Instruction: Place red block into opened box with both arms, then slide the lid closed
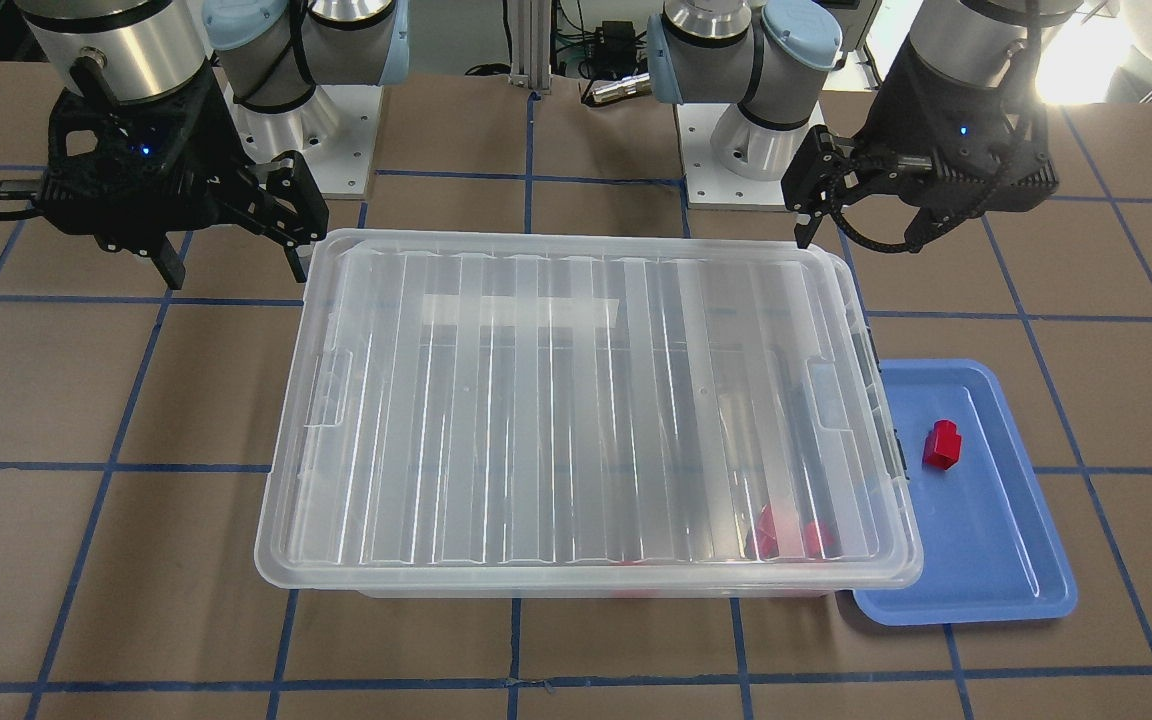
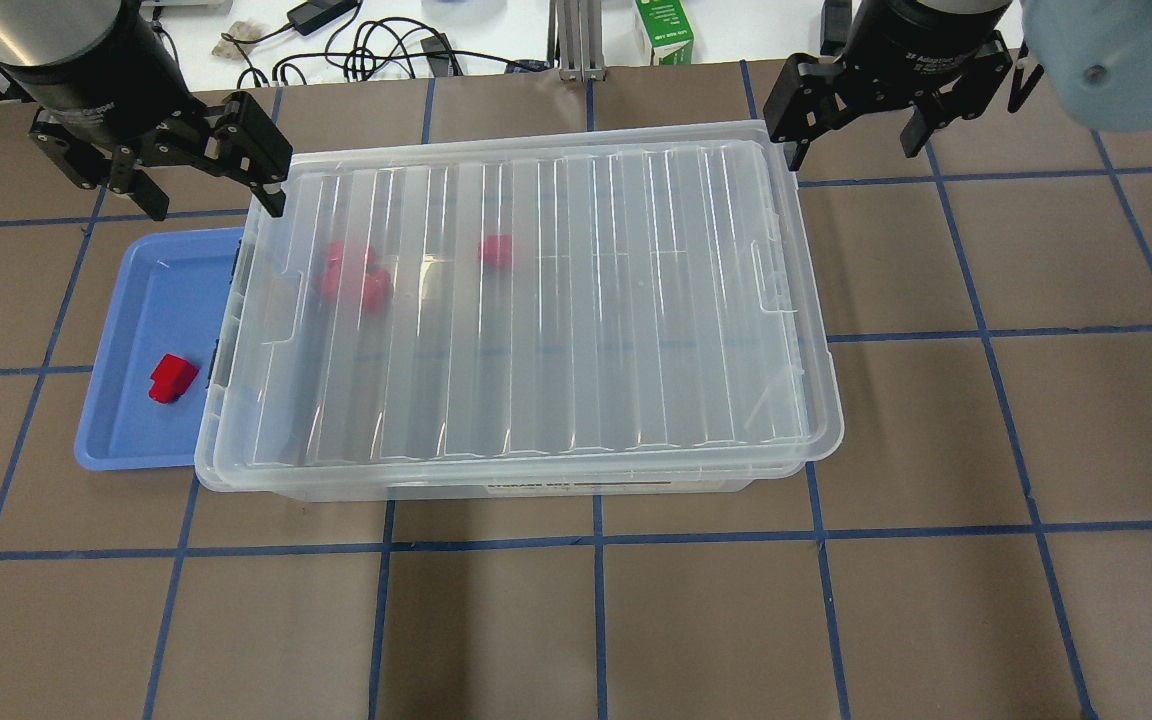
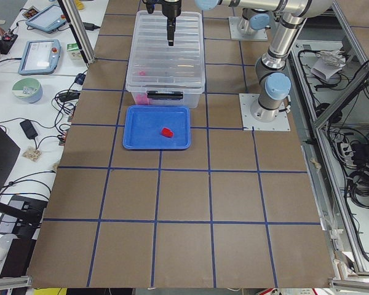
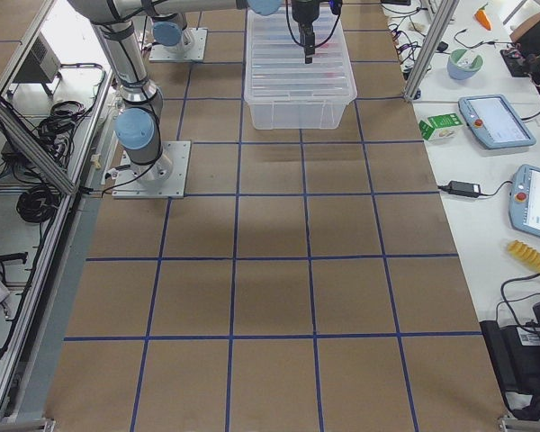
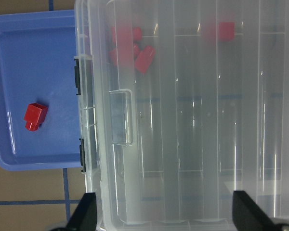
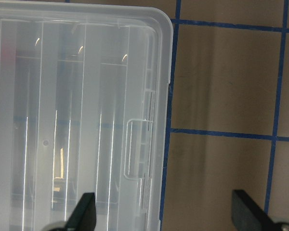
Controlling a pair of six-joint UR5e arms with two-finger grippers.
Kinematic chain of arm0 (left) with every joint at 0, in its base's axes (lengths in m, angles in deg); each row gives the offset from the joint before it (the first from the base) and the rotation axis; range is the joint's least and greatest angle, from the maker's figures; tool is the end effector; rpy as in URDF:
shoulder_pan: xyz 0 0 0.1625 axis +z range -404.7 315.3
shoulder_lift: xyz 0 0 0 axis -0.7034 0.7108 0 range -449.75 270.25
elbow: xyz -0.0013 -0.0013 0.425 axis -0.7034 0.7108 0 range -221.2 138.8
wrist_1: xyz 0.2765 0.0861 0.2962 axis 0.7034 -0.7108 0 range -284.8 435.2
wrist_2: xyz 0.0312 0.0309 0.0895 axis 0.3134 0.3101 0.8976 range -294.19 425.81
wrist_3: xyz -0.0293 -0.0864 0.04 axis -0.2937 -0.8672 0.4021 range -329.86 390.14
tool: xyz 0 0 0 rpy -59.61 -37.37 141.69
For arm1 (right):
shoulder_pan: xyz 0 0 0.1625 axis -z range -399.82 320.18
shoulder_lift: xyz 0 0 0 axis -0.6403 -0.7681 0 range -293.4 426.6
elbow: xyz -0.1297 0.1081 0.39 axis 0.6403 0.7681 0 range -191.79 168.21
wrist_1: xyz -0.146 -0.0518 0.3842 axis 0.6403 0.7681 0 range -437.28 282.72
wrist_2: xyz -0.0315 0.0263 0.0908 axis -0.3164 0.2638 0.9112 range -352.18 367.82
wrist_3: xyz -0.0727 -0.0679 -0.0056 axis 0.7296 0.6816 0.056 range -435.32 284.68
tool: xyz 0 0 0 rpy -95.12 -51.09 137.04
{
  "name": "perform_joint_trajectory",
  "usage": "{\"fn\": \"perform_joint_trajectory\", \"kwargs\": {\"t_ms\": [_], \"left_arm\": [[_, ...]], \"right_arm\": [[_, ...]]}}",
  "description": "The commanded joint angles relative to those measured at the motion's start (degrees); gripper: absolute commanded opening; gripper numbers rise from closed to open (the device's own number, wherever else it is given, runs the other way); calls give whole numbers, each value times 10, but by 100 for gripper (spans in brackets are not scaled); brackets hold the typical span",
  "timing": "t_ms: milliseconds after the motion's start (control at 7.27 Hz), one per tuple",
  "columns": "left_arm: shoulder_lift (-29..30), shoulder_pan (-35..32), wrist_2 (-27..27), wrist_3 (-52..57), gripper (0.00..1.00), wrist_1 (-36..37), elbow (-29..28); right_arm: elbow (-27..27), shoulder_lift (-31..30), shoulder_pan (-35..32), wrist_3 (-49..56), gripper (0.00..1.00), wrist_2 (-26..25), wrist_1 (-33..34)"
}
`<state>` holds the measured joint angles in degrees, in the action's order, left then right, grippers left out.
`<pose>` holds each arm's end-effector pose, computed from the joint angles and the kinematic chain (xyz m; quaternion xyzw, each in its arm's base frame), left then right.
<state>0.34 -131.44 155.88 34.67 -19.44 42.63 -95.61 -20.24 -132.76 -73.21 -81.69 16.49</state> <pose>-0.1049 -0.4996 0.5319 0.0111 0.9999 -0.0123 0.0015 0.1609 -0.5183 0.5203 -0.0443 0.9972 -0.0592 0.0047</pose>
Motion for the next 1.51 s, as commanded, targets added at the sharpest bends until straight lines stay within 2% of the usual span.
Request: {"fn": "perform_joint_trajectory", "kwargs": {"t_ms": [0,550,688,825,1100,1375], "left_arm": [[-1,-1,1,-1,100,0,3],[-12,-1,2,4,100,-4,11],[-24,18,5,47,100,-40,1],[-20,58,4,103,100,-54,8],[15,171,-2,271,100,-37,25],[68,245,-1,394,100,70,74]], "right_arm": [[0,0,0,-1,100,-1,0],[-11,13,30,11,100,-1,0],[-41,23,34,3,100,1,3],[-89,35,34,1,100,2,64],[-193,71,34,10,100,-1,232],[-200,69,34,10,100,0,244]]}}
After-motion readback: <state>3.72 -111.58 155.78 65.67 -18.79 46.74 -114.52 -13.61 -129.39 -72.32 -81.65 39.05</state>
